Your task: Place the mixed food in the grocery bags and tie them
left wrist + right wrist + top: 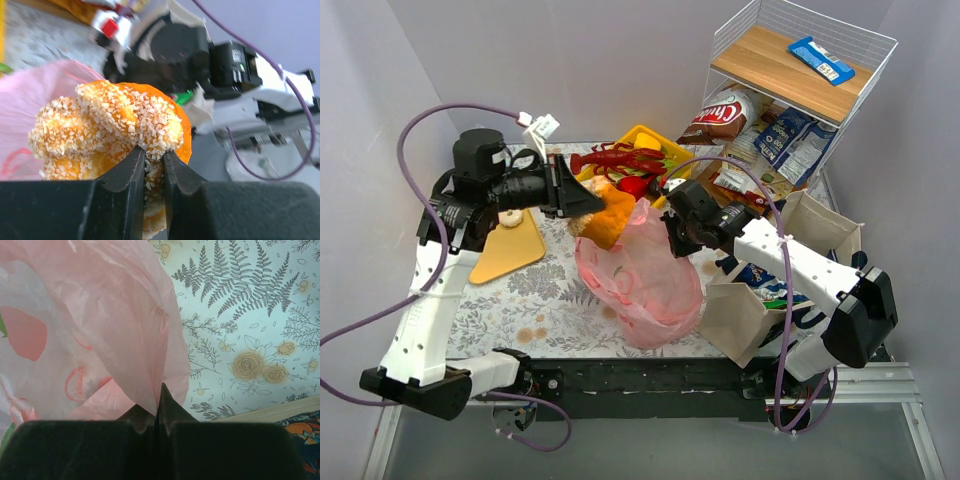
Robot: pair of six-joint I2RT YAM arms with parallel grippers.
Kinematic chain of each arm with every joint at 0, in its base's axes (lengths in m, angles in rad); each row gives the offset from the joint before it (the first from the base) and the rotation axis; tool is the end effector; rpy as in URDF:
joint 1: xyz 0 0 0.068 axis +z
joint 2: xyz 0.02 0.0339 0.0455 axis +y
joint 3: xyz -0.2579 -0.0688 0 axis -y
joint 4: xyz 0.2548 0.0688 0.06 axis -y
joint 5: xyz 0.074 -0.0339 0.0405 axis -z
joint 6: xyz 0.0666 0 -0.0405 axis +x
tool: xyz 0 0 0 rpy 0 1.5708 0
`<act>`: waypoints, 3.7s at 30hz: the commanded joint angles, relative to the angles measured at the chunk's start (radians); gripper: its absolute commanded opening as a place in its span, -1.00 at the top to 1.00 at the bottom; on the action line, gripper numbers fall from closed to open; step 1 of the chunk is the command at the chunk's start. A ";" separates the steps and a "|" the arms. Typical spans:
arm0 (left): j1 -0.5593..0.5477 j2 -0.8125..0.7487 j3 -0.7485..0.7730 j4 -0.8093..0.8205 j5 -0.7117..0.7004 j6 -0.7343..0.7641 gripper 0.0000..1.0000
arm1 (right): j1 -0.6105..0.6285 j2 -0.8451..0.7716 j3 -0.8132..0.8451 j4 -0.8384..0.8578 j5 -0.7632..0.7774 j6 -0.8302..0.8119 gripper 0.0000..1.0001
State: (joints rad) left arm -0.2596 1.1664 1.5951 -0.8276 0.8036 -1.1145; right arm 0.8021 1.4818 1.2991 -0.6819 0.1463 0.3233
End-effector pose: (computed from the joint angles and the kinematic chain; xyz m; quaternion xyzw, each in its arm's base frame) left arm 0.2159 -0.1069 0.4644 -0.1211 0.7875 -0.5747 0.1868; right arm 0.2498 0.2443 0.2767 -0.1973 0.9151 0.1260 0.3283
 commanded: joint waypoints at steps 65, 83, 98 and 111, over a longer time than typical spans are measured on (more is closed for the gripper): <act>-0.438 0.107 -0.405 0.134 -0.965 0.237 -0.96 | 0.006 -0.063 -0.032 0.036 -0.048 0.065 0.97; -0.337 -0.020 -0.508 0.098 -0.879 0.062 1.00 | 0.060 0.187 0.164 0.116 -0.140 -0.026 0.97; -0.178 -0.065 -0.434 -0.064 -0.779 -0.018 -0.96 | 0.078 0.445 0.479 0.051 -0.277 -0.006 0.31; -0.155 0.037 -0.104 0.151 -0.909 0.166 -0.96 | 0.066 0.184 0.324 0.068 -0.196 -0.033 -0.56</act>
State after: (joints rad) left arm -0.4374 1.1114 1.3937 -0.7238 -0.0303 -1.0164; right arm 0.8661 1.7775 1.6646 -0.6292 -0.0742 0.3069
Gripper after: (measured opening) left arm 0.981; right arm 0.740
